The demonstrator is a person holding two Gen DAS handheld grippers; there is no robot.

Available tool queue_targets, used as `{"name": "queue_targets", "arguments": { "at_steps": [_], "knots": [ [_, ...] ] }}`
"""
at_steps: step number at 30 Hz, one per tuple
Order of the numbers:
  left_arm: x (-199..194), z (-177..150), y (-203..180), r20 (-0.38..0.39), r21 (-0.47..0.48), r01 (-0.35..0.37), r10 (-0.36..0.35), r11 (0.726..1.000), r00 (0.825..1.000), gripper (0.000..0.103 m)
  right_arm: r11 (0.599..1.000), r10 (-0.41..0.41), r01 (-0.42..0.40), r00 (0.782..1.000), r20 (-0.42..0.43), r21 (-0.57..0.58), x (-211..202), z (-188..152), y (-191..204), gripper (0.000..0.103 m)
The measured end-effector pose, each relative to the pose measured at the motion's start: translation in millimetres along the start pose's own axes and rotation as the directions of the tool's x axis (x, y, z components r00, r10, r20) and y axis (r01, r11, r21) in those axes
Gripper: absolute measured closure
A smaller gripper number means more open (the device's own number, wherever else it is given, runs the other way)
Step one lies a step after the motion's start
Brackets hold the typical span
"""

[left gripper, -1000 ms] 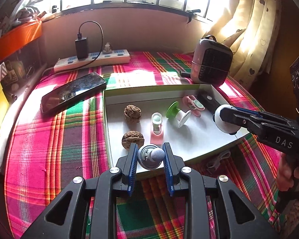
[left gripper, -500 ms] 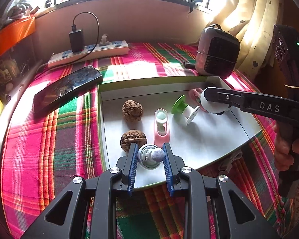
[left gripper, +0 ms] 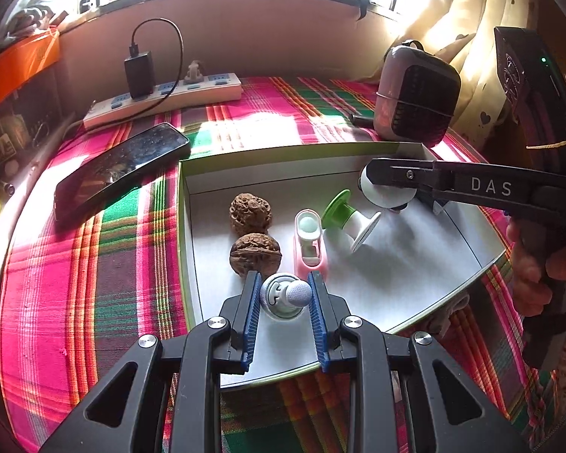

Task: Organize objects
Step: 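Carry the dome toy and knob over the white box with both grippers, then lower the dome toy into the box and open the right gripper while the left gripper releases the knob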

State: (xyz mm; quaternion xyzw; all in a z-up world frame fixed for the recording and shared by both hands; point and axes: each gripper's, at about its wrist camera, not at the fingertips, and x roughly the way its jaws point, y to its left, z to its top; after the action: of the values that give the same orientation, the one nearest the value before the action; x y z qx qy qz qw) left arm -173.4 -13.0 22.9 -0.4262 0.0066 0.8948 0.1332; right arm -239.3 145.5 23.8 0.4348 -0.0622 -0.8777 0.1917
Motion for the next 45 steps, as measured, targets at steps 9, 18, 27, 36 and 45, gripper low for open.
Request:
{"name": "queue_targets", "arguments": {
  "at_steps": [9,18,27,36,45],
  "knots": [
    [2,1,1,0.002,0.002,-0.003,0.003,1.000,1.000,0.080,0.999,0.015,-0.016,1.000,-0.023,-0.034,13,5,13,0.076],
    [3,1,1,0.004,0.008,-0.010,0.010,1.000,1.000,0.080,0.999,0.016,-0.018,0.999,-0.047,-0.030,27,8,14,0.076],
    [3,1,0,0.006,0.005,-0.008,0.008,1.000,1.000,0.080,1.000,0.014,-0.015,0.998,-0.054,-0.021,30,8,13,0.076],
    [3,1,-1,0.005,0.006,-0.013,0.013,1.000,1.000,0.080,1.000,0.001,-0.003,0.998,-0.057,-0.029,32,8,15,0.076],
    [4,0,-2,0.005,0.007,-0.013,0.013,1.000,1.000,0.079,1.000,-0.007,0.005,0.998,-0.056,-0.030,32,8,15,0.075]
  ]
}}
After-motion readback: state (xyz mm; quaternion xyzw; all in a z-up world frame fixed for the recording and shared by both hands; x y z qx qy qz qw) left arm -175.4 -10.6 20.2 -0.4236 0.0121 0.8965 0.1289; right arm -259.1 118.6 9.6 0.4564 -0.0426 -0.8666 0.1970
